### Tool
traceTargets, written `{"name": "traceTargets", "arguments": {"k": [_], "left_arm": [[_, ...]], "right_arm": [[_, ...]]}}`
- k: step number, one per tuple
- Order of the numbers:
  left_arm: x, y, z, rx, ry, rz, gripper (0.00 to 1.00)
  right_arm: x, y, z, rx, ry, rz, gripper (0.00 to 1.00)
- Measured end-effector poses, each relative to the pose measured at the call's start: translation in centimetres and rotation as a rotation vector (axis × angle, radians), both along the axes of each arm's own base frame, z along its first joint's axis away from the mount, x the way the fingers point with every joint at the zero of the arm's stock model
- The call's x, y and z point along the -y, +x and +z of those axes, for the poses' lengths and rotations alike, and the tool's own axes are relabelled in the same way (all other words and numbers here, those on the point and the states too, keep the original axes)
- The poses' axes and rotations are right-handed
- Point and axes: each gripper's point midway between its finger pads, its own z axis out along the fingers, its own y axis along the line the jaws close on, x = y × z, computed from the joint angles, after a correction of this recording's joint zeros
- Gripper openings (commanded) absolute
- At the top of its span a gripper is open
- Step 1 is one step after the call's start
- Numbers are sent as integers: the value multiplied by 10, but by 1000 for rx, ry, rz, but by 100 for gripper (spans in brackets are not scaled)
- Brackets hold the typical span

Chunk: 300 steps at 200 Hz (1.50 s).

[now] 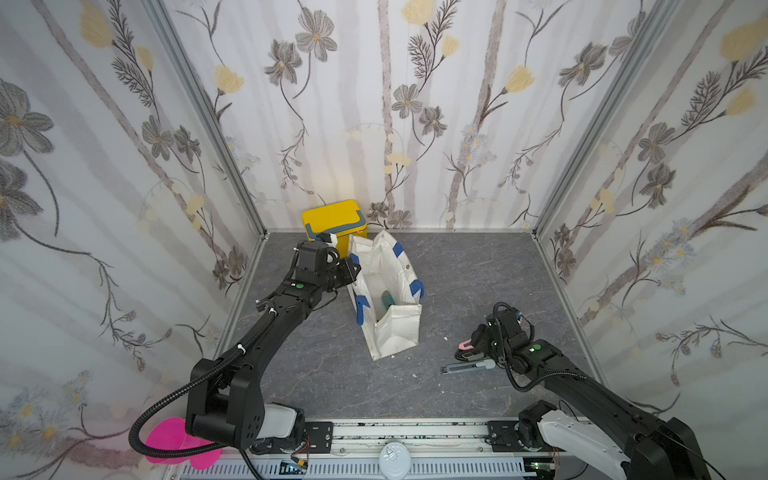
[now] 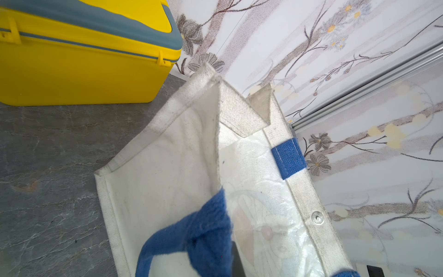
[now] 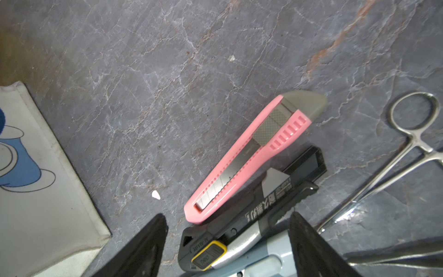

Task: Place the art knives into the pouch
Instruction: Pick up the utility knife at the center of the board.

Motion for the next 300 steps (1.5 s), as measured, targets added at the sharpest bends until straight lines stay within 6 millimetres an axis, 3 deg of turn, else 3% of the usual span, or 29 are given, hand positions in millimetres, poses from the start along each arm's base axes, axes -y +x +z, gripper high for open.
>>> {"name": "traceTargets", "arguments": {"k": [39,92,212,300], "left_arm": [[0,0,-1,-2,0,-1,0],[0,0,-1,-2,-1,-2,0],[0,-1,0,1,-1,-2,0],[0,-1,1,2,-2,-2,0]], "right_arm": [[18,14,-2,7,-11,-40,67],[32,26,-7,12,-18,-74,64],[51,14,-35,-8,-2,-133,56],[58,25,-41,38,29,-171,50]]}}
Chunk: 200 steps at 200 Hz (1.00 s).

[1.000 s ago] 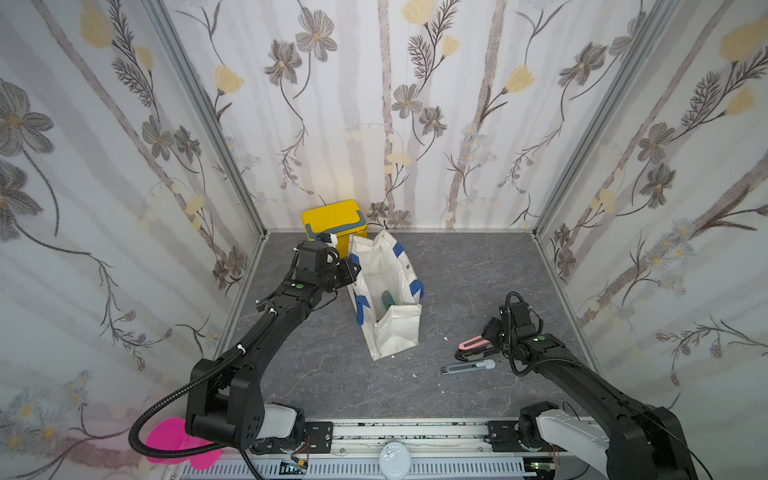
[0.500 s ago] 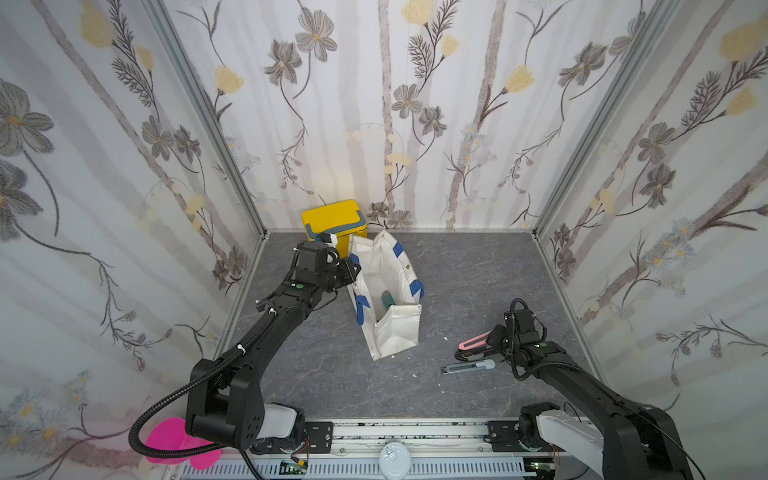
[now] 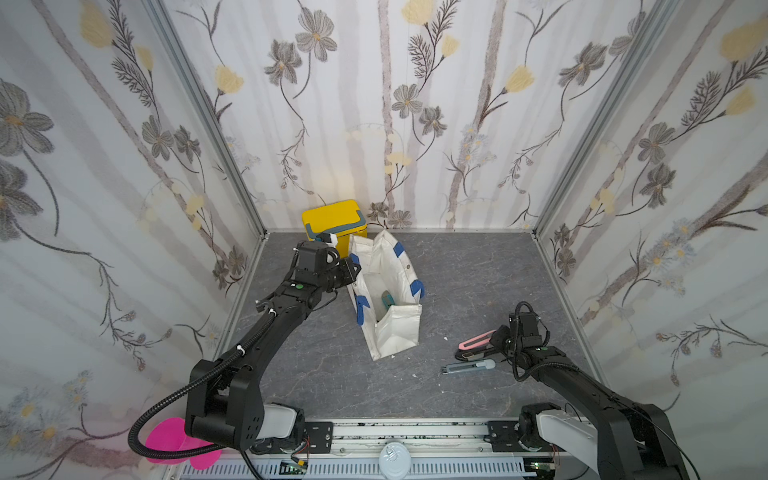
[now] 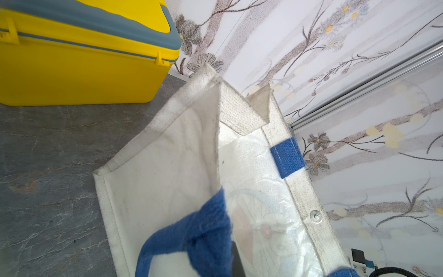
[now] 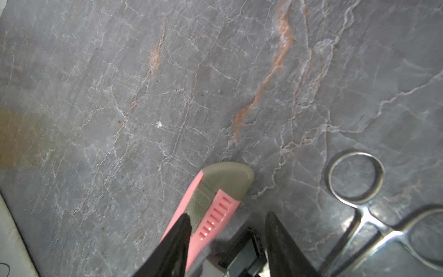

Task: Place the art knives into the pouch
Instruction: Pick up the utility knife at the center of the board.

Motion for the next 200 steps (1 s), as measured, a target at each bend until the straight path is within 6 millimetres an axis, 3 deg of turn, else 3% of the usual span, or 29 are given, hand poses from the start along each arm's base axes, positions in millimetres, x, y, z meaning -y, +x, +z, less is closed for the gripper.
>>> {"name": "traceTargets", "arguments": {"k": [100,200], "left_arm": [[0,0,0,0,0,0,0],[-1,0,-1,0,4,7,0]], "right_arm": [[4,17,-5,7,-28,-15,46],[6,20,-7,-3,-52,-6,41]]}}
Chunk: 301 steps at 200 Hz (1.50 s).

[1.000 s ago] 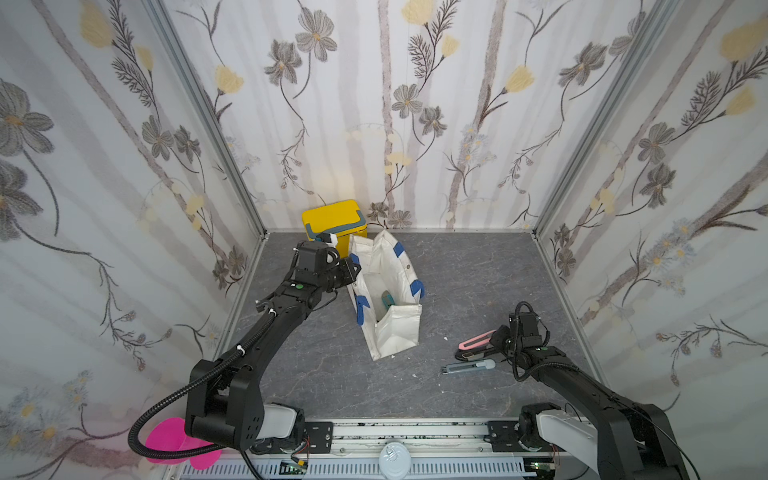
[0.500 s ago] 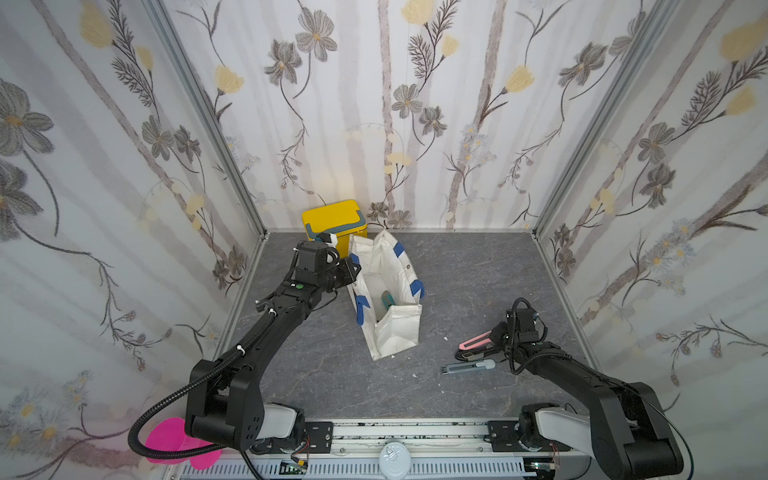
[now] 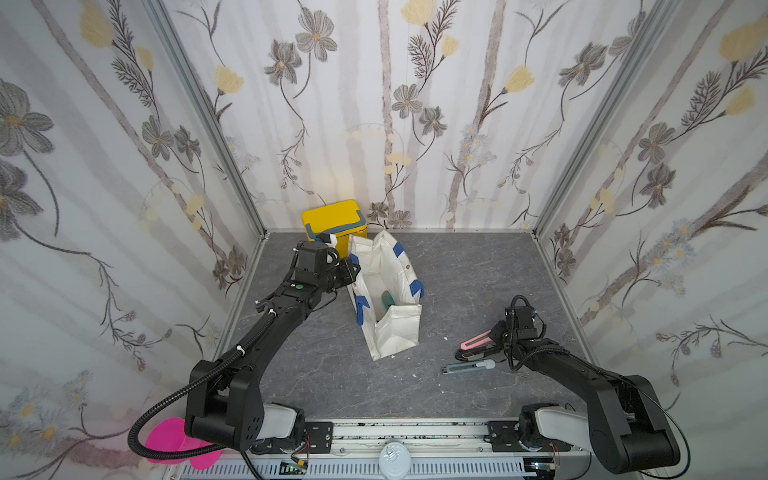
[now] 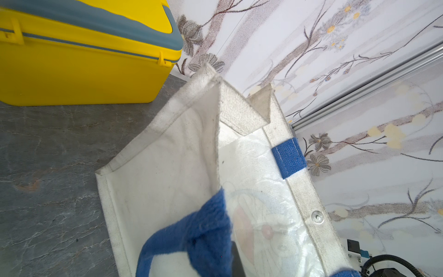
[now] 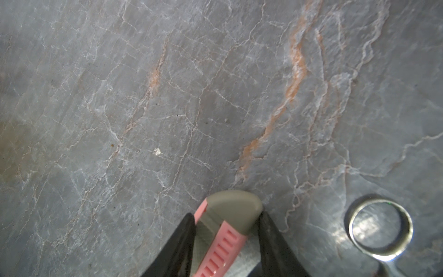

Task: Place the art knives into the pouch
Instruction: Pick up the utility knife at the center of the board.

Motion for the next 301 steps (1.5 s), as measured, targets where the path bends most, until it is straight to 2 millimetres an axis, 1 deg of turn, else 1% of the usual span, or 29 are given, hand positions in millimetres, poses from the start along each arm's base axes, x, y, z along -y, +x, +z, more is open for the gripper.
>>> {"name": "traceTargets", "arguments": {"k": [64,79,133,187,210,301], "left_arm": [[-1,1,-1,2,1,4,0],[-1,1,-1,1,1,5,0],[-2,0,-1,3,1,6,0],[-2,0,-1,3,1,7,0],[-2,0,-1,3,1,7,0],[-3,1,-1,2,1,10,0]], "right_arm": [[-1,1,0,3,3,2,40],[-1,1,0,3,4,2,36],[-4,1,-1,2,13,9,38],[-4,2,-1,2,11,10,37],[-4,3,-1,6,12,9,33],[-5,5,-1,-6,21,2,29]]}}
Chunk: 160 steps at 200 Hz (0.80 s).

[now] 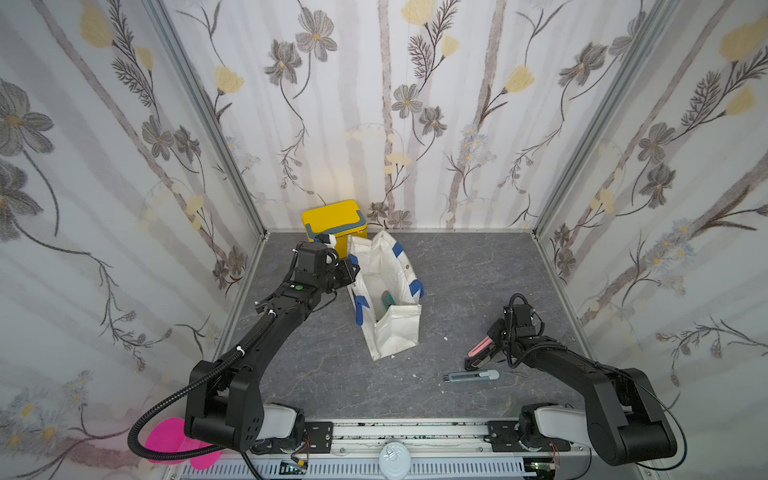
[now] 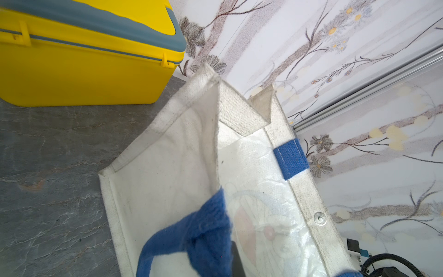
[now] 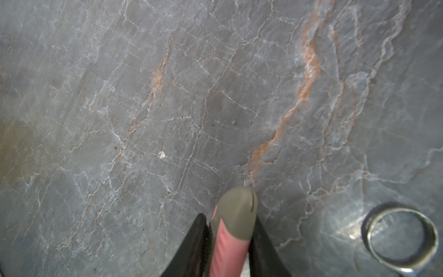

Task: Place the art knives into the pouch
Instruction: Pick up the utility knife at the center of the board.

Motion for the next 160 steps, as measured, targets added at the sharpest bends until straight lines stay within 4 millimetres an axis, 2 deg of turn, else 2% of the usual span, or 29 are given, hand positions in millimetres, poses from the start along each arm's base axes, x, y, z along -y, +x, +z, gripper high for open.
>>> {"name": "traceTargets", "arguments": {"k": [22,49,94,110,133,145,160], "left_arm": [[0,0,0,0,0,1,0],[-1,1,-1,-1,0,2,0],[-1,1,-1,1,0,2,0],[-1,2,-2,0,0,2,0],[-1,2,-2,0,-1,3,0],[-1,3,-2,0,-1,3,0],[-1,3,-2,0,-1,3,0]], "right_arm": [[-1,2,0,-4,1,-1,22],[-2,6,-1,-12,9,-3,21],[-3,12,1,-19,6,-5,13],[-3,21,5,-20,-4,6,8],[-6,35,13,-2,-5,12,7],[-7,42,17,7,-1,16,0],[-9,53,26,29,-3,23,0]]}}
